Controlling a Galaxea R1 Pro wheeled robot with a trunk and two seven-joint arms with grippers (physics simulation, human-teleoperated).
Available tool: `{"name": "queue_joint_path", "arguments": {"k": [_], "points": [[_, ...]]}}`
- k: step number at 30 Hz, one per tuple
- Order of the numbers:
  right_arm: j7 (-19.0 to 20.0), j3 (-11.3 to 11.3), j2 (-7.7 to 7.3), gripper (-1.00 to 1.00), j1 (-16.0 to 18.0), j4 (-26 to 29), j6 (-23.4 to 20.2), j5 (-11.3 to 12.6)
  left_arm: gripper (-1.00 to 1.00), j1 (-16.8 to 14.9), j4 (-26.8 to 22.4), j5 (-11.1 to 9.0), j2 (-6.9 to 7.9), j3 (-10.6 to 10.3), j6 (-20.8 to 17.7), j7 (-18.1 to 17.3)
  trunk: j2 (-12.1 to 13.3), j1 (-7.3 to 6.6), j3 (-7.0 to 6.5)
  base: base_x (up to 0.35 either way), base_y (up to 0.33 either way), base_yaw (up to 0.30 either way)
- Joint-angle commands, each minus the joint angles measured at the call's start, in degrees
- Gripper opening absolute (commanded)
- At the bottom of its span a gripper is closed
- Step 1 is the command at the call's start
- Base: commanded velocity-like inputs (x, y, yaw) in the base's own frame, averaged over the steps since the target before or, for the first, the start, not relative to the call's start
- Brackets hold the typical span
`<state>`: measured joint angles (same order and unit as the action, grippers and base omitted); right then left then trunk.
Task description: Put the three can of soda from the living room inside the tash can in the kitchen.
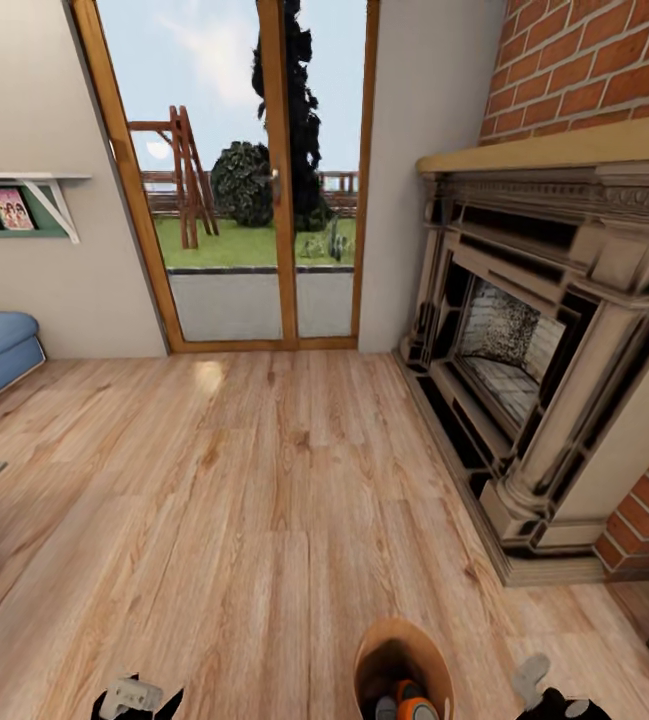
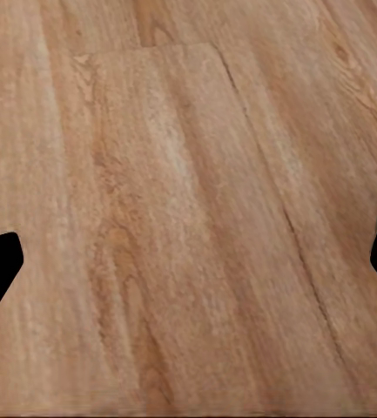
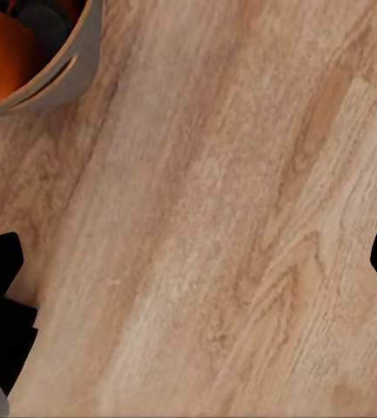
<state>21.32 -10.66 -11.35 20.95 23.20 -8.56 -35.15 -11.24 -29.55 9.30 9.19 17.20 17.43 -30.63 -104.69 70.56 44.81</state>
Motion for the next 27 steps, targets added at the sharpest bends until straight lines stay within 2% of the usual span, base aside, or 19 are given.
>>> {"name": "queue_joint_path", "arguments": {"k": [1,2,5,8,13,15,17,20,22,26,27], "points": [[-0.3,-0.5,0.04,1.0,-0.7,-0.2,0.7,0.2,1.0,0.4,1.1,-0.2,0.05,0.0,0.8,1.8,0.4,-0.23,-0.19,0.0,0.0,0.0],[-0.4,-0.8,0.06,1.0,-1.5,-0.3,1.2,0.4,1.0,0.9,1.9,-0.4,0.07,0.0,2.0,3.8,0.8,-0.45,-0.37,0.0,0.0,0.0],[-0.6,-1.2,0.08,1.0,-3.1,-0.4,2.9,0.6,1.0,2.4,2.8,-0.9,0.11,0.0,4.3,6.8,2.0,-1.1,-0.91,0.0,0.0,0.0],[-0.9,-1.4,0.2,1.0,-4.1,-0.5,4.1,0.8,1.0,3.6,3.2,-1.2,0.12,-0.1,5.3,7.9,3.2,-1.76,-1.45,0.0,0.0,0.0],[-3.2,-1.5,0.4,1.0,-6.8,-1.4,6.9,2.6,1.0,5.5,5.5,-1.6,0.12,-0.1,8.2,8.8,5.2,-2.86,-2.34,0.0,0.0,0.0],[-5.0,-1.5,0.46,1.0,-8.1,-4.2,11.9,3.8,1.0,6.1,10.0,-1.6,0.13,0.0,13.4,9.0,6.0,-3.3,-2.7,0.0,0.0,0.0],[-5.9,-1.5,0.46,1.0,-8.5,-6.2,14.9,4.1,1.0,6.2,12.3,-1.6,0.09,0.0,15.6,9.1,6.8,-3.74,-3.06,0.0,0.0,0.0],[-7.1,-1.6,0.42,1.0,-8.8,-9.2,18.6,4.5,1.0,6.3,15.0,-1.6,0.06,0.0,17.6,9.6,8.0,-4.4,-3.6,0.0,0.0,0.0],[-9.0,-2.2,0.4,1.0,-9.0,-12.8,21.5,4.7,1.0,6.8,18.4,-1.6,-0.05,-0.1,18.9,12.6,8.8,-4.84,-3.96,0.0,0.0,0.0],[-10.0,-3.6,0.16,1.0,-9.0,-16.5,24.2,4.8,1.0,8.4,20.7,-1.6,-0.26,-0.1,19.6,16.0,10.4,-5.72,-4.68,0.0,0.0,0.0],[-10.3,-4.7,-0.18,1.0,-9.1,-19.1,25.7,5.0,1.0,9.8,21.5,-1.7,-0.34,-0.1,20.2,17.4,10.8,-5.94,-4.86,0.0,0.0,0.0]]}}
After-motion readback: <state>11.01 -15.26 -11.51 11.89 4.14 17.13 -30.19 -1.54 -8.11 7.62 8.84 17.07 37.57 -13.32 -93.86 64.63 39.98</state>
